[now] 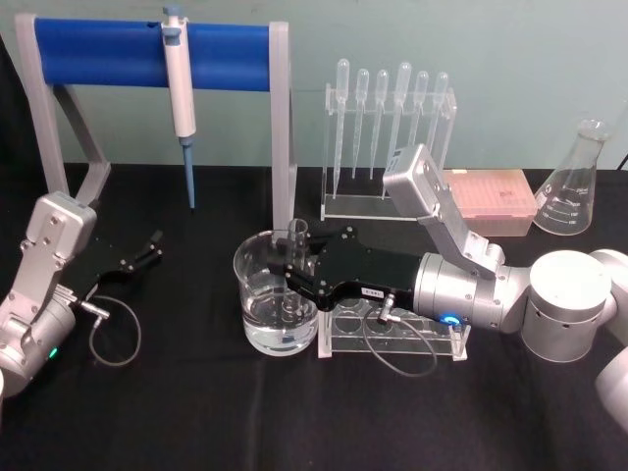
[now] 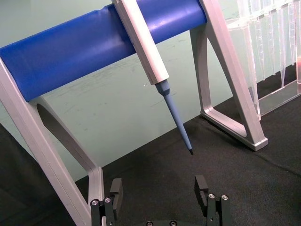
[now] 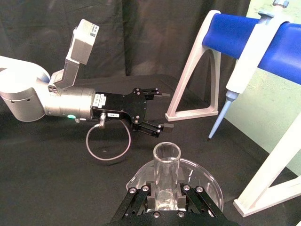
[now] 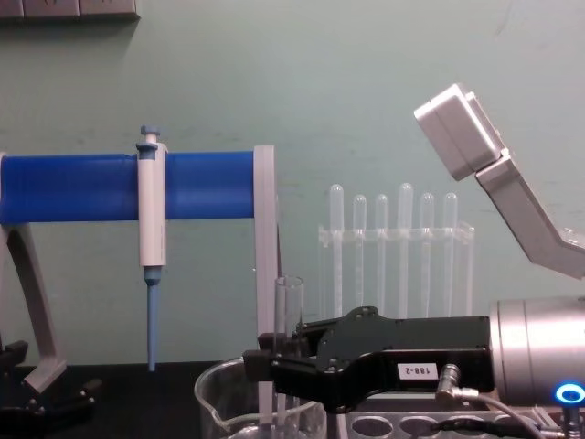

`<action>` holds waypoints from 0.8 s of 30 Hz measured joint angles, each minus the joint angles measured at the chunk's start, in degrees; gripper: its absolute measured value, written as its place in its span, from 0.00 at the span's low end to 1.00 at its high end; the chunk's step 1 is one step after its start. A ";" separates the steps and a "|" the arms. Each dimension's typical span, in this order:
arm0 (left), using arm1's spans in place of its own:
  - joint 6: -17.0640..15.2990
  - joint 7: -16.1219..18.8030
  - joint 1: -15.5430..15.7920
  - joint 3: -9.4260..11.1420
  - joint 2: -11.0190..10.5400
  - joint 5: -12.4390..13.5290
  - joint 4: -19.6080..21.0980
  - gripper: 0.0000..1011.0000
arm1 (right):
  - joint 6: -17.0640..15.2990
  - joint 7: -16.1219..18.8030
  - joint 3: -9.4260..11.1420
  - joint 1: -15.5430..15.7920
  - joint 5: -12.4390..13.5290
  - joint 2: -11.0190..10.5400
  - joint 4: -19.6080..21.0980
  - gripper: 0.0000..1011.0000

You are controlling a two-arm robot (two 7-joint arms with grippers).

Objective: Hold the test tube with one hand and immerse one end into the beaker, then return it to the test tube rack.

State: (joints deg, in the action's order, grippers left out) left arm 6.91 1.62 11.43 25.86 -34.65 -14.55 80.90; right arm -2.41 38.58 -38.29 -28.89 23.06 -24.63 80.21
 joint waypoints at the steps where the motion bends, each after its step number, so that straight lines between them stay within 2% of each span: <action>1: 0.00 0.00 0.00 0.00 0.00 0.00 0.00 0.99 | 0.00 0.00 0.00 0.00 0.00 0.00 0.00 0.22; 24: 0.00 0.00 0.00 0.00 0.00 0.00 0.00 0.99 | 0.00 0.00 0.00 0.00 0.00 0.00 0.00 0.22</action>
State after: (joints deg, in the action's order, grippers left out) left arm 6.91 1.62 11.43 25.86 -34.65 -14.55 80.90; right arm -2.41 38.58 -38.29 -28.89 23.06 -24.63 80.21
